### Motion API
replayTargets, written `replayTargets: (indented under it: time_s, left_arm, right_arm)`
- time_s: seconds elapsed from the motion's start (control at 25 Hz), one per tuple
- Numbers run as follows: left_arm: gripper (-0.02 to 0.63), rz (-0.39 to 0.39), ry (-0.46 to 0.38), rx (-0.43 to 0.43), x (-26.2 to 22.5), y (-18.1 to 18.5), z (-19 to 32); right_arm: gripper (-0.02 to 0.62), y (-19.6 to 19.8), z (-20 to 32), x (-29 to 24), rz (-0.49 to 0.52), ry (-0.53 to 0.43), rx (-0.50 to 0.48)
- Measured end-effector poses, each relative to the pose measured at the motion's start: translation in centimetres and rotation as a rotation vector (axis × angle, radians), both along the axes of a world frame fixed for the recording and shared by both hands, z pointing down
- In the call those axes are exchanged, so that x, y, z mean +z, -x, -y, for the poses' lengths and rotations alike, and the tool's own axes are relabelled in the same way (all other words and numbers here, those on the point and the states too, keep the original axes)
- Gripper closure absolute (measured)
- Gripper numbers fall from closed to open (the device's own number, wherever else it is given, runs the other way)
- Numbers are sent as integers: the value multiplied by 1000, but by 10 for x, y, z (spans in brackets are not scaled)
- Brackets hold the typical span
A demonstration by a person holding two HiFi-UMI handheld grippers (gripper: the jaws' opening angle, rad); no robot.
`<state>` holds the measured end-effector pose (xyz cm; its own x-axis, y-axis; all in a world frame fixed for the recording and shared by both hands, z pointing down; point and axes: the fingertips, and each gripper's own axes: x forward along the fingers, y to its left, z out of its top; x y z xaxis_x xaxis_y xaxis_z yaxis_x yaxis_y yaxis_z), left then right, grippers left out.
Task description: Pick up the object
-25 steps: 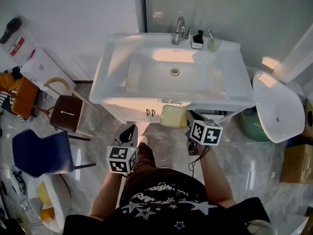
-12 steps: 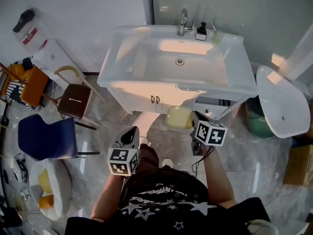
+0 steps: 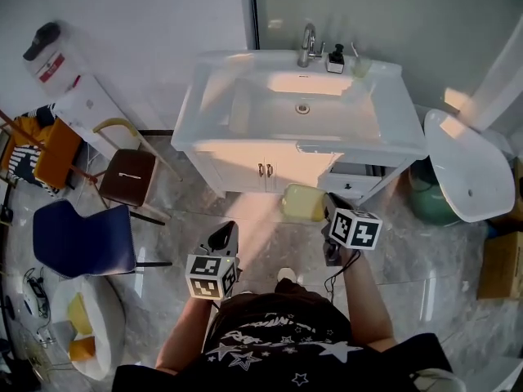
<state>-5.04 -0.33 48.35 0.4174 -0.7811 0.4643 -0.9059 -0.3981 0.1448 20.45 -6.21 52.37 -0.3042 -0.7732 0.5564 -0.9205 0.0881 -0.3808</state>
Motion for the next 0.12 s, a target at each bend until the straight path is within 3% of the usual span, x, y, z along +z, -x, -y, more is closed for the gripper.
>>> replayTargets:
  time_s: [0.12]
  left_arm:
    - [589,-3,6,25,-4,16,-7]
  right_arm:
    - [552,17,-10,-6,0,-1,20]
